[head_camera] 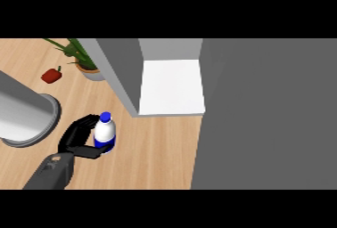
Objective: Pick up the bottled water, place it into the cabinet and close the cabinet
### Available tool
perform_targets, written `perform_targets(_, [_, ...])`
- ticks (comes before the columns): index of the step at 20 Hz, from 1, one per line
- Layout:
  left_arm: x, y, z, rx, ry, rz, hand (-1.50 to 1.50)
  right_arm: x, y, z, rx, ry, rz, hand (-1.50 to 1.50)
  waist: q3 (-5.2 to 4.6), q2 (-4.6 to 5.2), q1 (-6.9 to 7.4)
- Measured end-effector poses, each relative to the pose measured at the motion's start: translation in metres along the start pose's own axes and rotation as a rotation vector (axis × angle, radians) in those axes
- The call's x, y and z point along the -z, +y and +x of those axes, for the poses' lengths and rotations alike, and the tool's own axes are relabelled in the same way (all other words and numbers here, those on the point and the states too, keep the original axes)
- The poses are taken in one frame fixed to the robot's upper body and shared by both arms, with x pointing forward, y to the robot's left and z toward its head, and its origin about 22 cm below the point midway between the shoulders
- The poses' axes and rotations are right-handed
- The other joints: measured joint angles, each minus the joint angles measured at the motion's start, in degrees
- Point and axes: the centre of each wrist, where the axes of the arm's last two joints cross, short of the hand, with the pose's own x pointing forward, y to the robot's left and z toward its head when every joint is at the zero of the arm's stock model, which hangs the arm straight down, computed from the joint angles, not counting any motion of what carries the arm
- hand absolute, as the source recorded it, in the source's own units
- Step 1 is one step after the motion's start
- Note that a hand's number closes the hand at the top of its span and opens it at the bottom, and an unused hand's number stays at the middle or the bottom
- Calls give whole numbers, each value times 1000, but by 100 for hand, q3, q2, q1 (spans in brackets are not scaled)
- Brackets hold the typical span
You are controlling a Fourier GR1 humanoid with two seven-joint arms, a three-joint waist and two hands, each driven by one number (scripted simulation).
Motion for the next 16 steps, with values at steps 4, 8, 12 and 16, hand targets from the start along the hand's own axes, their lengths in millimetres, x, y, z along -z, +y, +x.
perform_targets(4, [6, -11, 0, 115, -98, -37, 150, -1, -1, -1, -6, -3, -7, -150, 9, -12, 9])
perform_targets(8, [10, -24, 0, 166, -163, -31, 150, -2, -2, 0, -16, 16, -8, -150, 15, -20, 57])
perform_targets(12, [19, -61, -11, 177, -236, 85, 150, -1, -4, 0, -24, 17, -20, -150, 17, -35, 89])
perform_targets(16, [22, -87, -13, 148, -275, 161, 150, -3, -2, -1, -10, 21, -20, -150, 15, -44, 101])
